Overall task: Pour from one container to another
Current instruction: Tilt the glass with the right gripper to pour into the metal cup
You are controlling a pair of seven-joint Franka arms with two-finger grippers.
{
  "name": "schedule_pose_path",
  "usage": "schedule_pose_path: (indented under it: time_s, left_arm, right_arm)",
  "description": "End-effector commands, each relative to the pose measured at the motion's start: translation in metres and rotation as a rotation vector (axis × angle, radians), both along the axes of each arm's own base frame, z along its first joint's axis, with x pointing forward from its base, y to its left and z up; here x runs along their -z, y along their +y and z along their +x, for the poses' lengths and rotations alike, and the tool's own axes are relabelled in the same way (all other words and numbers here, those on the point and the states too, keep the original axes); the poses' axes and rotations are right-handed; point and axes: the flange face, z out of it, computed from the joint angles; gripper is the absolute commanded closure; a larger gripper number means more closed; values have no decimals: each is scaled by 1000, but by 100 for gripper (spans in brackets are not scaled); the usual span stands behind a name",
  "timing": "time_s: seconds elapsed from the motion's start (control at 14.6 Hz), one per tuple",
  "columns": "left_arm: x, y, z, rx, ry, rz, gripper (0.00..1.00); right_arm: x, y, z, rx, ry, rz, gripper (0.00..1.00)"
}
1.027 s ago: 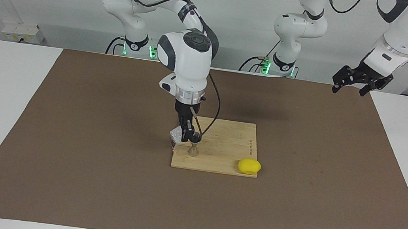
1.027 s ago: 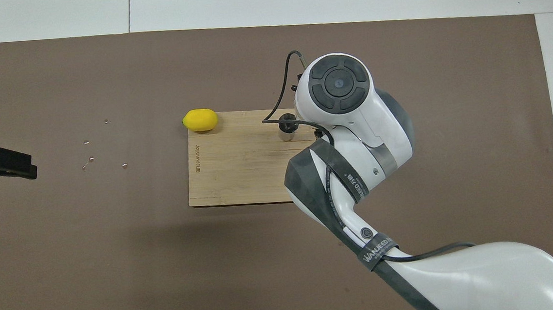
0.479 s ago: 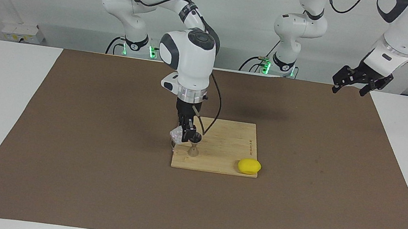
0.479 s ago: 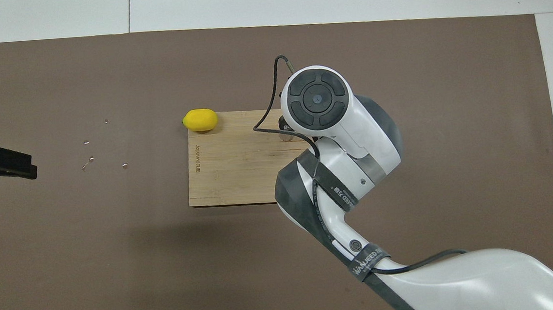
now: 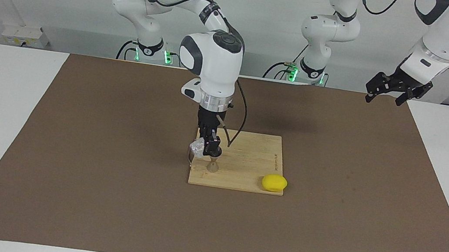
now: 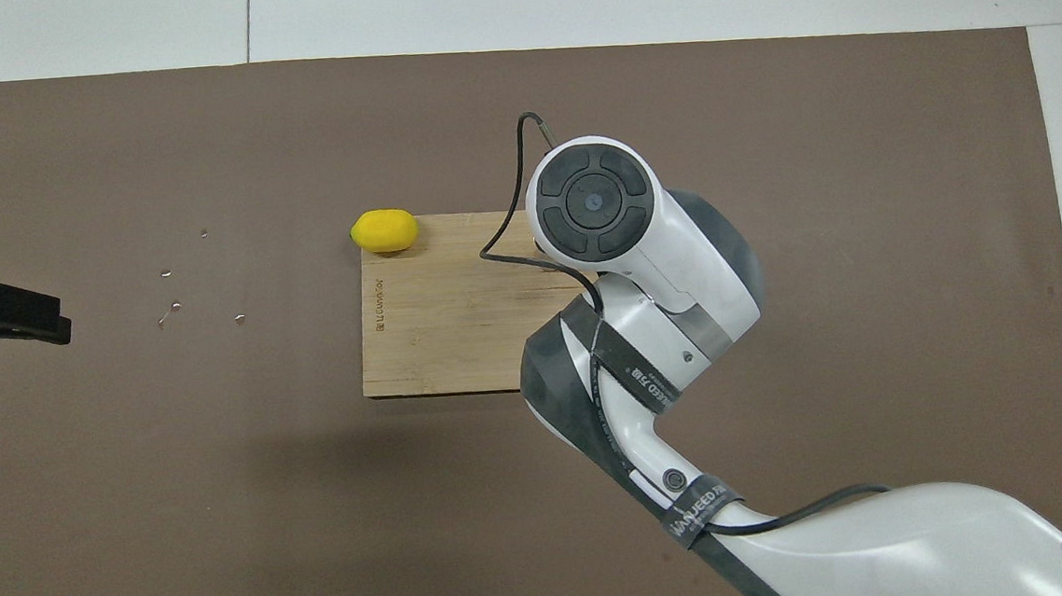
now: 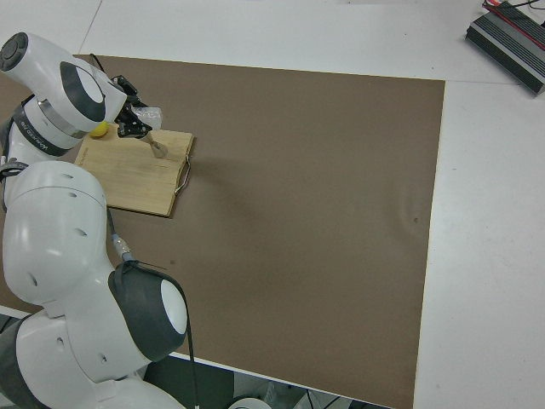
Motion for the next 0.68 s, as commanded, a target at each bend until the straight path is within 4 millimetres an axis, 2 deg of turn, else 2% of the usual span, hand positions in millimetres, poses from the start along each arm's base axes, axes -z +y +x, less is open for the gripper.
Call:
schedule_pose_path:
  time_s: [0.0, 0.62]
  left_arm:
    - [0, 1, -2, 0, 7, 2, 0]
    - [0, 1, -2, 0, 8, 2, 0]
  right_arm:
    - [-4, 4, 1, 14, -18, -14, 100]
    - [-7, 1, 3, 55, 25, 46, 100]
